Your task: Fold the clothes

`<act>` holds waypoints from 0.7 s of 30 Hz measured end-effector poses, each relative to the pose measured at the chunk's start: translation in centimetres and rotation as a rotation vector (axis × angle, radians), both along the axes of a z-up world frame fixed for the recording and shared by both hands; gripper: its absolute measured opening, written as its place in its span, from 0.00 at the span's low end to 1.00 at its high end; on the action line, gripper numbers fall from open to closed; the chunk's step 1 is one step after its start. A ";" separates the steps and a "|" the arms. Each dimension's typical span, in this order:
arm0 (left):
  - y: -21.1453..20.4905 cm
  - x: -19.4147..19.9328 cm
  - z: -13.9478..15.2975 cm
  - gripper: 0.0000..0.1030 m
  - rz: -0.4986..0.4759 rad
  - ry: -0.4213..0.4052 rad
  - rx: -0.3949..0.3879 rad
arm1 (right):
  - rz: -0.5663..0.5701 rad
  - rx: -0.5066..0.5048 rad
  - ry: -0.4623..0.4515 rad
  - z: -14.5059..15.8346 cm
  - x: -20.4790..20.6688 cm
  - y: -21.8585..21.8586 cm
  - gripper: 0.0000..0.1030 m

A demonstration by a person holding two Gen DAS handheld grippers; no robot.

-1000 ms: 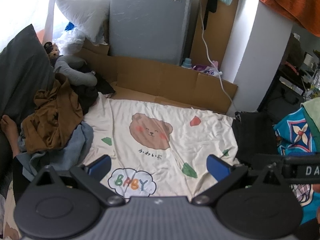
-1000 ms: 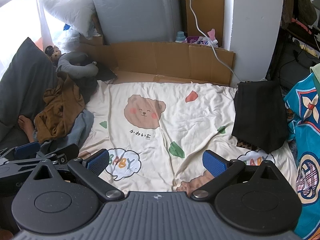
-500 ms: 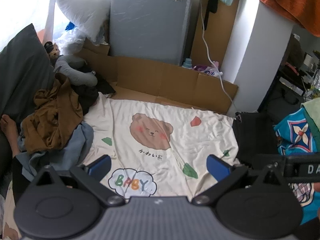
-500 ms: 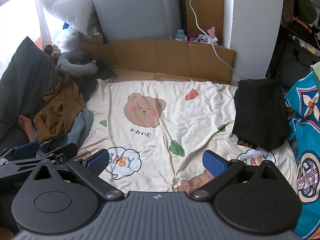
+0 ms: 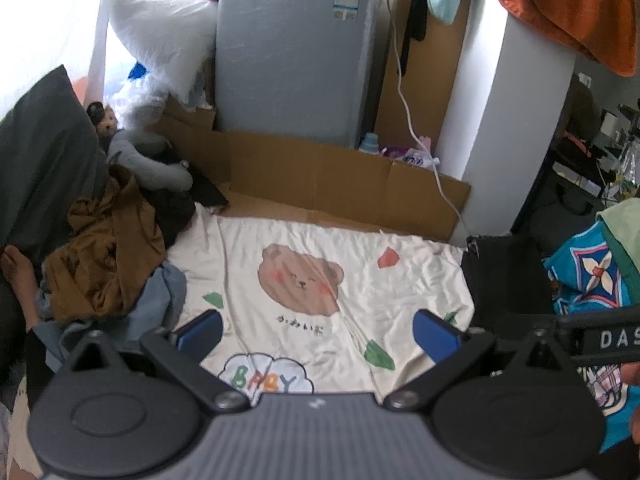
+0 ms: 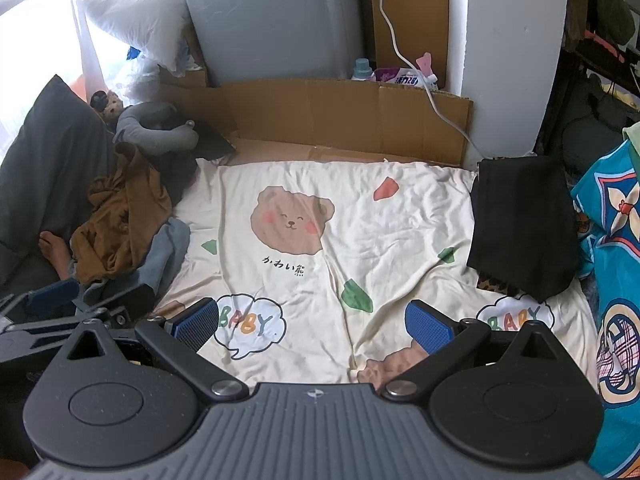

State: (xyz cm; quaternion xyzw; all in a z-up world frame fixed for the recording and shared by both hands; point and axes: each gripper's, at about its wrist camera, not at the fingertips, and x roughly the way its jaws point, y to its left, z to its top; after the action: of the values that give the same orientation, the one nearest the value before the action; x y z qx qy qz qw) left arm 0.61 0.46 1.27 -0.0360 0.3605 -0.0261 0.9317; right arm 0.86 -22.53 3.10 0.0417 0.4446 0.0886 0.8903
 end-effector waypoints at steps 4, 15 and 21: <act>0.0 -0.2 -0.1 0.99 -0.004 -0.002 -0.007 | -0.006 -0.021 -0.017 0.2 -0.1 0.1 0.99; 0.8 -0.8 -0.3 0.99 0.029 -0.026 0.001 | 0.014 0.020 0.005 0.5 0.1 0.6 0.99; 1.3 -1.2 -0.2 0.99 0.059 -0.052 0.004 | 0.006 0.024 0.011 0.3 0.1 0.5 0.99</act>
State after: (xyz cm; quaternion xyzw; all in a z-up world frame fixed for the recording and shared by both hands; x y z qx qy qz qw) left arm -0.55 1.72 1.07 -0.0440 0.3351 0.0012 0.9411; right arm 0.91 -22.07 3.44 0.0515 0.4484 0.0962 0.8871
